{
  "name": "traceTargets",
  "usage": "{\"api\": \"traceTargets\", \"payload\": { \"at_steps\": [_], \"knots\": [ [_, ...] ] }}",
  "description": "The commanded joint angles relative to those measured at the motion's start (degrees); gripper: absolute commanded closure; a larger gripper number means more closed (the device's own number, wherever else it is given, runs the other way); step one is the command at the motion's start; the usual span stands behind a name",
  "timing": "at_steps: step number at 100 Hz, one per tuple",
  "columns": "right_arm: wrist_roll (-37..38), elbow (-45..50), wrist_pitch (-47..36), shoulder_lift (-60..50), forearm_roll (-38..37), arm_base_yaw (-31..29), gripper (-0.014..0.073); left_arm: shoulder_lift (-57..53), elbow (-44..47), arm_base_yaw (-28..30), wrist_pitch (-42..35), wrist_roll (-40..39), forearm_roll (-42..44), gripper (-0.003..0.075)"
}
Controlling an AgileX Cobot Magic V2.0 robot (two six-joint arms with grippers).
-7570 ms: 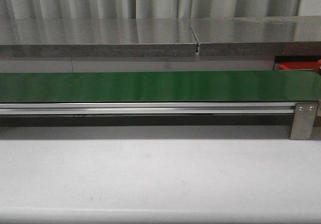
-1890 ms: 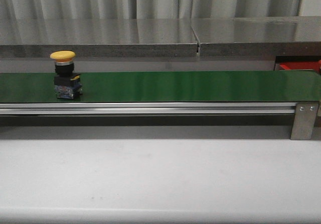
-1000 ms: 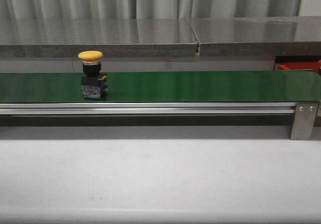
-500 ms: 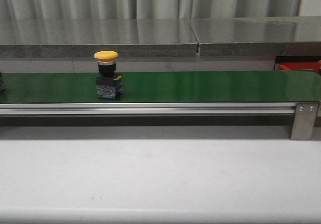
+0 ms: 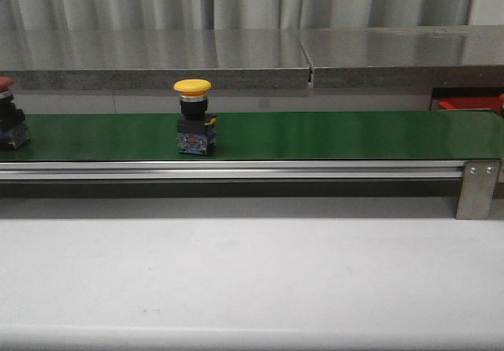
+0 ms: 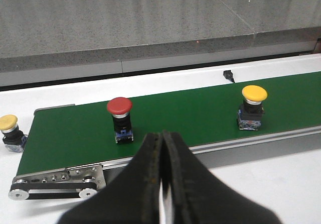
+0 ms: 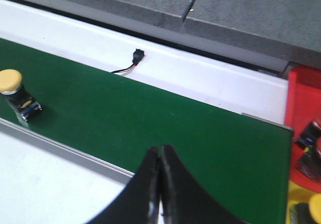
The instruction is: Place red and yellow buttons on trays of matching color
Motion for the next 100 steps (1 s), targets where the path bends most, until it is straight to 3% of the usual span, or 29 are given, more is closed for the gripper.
{"api": "traceTargets", "payload": {
  "at_steps": [1,18,28,54,76,100],
  "knots": [
    [-0.31,-5.85,-1.22,3.76,0.16,2.55,0.0491,0.37,-1.50,-0.47,-3.75,-0.64,-1.14,0.0741],
    [-0.31,-13.90,3.34,13.44,0.09,7.14,0.0119,0.48,-1.50,-0.47,-3.75,-0.64,-1.14,0.0741],
    [-0.31,-18.29,6.32,18.05,0.04,9.14,0.0022,0.48,-1.50,-0.47,-3.75,-0.64,-1.14,0.0741],
    [-1.70,-28.62,13.18,28.94,-0.10,12.06,0.0012,0.48,-1.50,-0.47,-3.75,-0.64,-1.14,0.0741],
    [-7.42,-30.98,12.11,35.28,-0.17,15.04,0.0012,0.48,-1.50,-0.47,-3.75,-0.64,-1.14,0.0741],
    [-7.79,-31.02,7.20,40.78,1.21,15.97,0.0012,0.48,-1.50,-0.47,-3.75,-0.64,-1.14,0.0741]
  ]
}}
